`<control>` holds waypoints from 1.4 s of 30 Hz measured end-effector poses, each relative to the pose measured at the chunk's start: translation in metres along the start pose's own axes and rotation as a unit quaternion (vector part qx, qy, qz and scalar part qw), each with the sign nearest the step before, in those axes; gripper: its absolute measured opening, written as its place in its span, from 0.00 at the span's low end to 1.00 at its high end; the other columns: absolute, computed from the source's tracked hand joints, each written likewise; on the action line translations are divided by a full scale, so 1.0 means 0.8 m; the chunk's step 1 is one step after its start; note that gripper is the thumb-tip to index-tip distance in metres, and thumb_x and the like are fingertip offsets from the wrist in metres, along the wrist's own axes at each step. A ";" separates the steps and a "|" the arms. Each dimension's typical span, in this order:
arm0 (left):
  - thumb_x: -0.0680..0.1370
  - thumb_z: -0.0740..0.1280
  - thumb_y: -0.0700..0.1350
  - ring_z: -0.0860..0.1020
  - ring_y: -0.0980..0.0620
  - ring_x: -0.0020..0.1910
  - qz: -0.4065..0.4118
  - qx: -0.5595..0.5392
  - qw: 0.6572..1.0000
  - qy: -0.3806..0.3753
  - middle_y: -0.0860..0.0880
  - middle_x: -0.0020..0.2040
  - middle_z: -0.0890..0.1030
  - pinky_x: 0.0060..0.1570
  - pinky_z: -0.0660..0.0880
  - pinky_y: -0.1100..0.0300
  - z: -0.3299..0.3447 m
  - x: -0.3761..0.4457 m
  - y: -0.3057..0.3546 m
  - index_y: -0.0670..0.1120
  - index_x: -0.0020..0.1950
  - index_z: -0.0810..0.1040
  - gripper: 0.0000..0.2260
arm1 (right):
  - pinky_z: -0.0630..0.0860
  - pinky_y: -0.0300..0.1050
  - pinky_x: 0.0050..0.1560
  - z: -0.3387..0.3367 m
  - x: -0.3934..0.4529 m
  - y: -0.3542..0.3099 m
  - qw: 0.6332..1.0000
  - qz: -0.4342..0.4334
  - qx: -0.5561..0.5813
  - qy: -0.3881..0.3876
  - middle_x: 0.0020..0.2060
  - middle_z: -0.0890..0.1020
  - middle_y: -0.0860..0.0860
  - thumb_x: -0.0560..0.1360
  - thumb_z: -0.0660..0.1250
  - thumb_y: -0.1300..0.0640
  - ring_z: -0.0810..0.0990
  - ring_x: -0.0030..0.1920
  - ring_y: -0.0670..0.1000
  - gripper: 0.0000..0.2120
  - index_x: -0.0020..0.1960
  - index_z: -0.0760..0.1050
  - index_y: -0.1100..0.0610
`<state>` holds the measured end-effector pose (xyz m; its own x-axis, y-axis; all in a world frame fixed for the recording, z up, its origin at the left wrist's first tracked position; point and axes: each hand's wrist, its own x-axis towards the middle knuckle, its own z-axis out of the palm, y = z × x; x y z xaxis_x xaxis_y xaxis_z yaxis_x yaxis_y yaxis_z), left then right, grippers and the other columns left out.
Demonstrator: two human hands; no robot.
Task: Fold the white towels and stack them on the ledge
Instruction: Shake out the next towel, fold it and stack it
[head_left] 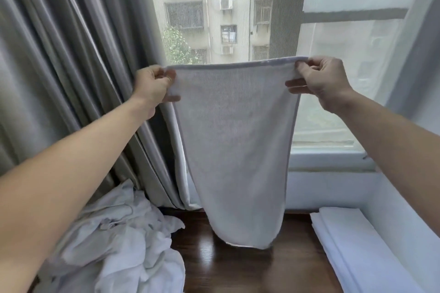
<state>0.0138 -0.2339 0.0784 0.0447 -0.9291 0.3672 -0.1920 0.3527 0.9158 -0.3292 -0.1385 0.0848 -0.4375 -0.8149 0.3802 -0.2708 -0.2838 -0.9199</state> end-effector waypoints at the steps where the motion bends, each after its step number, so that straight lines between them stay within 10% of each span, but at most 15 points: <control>1: 0.82 0.68 0.42 0.81 0.49 0.41 -0.005 -0.016 1.000 0.004 0.46 0.50 0.78 0.39 0.85 0.55 0.001 -0.004 0.008 0.40 0.54 0.80 0.05 | 0.85 0.52 0.37 -0.003 0.000 -0.002 1.000 -0.006 0.006 0.000 0.39 0.83 0.58 0.83 0.67 0.57 0.88 0.37 0.59 0.07 0.49 0.79 0.60; 23: 0.79 0.69 0.50 0.82 0.51 0.33 -0.062 0.004 0.984 -0.169 0.52 0.37 0.84 0.28 0.81 0.56 -0.118 -0.298 -0.082 0.42 0.48 0.80 0.11 | 0.73 0.41 0.21 -0.059 -0.310 0.034 0.987 0.099 -0.110 -0.065 0.35 0.81 0.59 0.83 0.67 0.57 0.83 0.26 0.53 0.10 0.51 0.81 0.65; 36: 0.85 0.60 0.47 0.82 0.46 0.45 -0.250 0.247 0.860 -0.369 0.44 0.49 0.79 0.38 0.84 0.54 -0.086 -0.432 -0.303 0.43 0.49 0.77 0.11 | 0.66 0.39 0.23 -0.042 -0.465 0.267 0.881 0.352 -0.238 -0.210 0.36 0.81 0.53 0.82 0.65 0.56 0.87 0.34 0.58 0.10 0.45 0.76 0.61; 42: 0.83 0.63 0.48 0.82 0.49 0.41 -0.277 0.254 0.858 -0.350 0.45 0.44 0.82 0.38 0.83 0.57 -0.034 -0.364 -0.363 0.42 0.49 0.79 0.11 | 0.63 0.38 0.23 -0.021 -0.393 0.338 0.876 0.353 -0.244 -0.220 0.31 0.79 0.55 0.81 0.65 0.58 0.84 0.27 0.53 0.11 0.41 0.74 0.60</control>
<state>0.0832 -0.0624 -0.2899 -0.2986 -0.8410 -0.4512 -0.7419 -0.0929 0.6640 -0.2793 0.0496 -0.2820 -0.2996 -0.8464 -0.4403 -0.4471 0.5322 -0.7189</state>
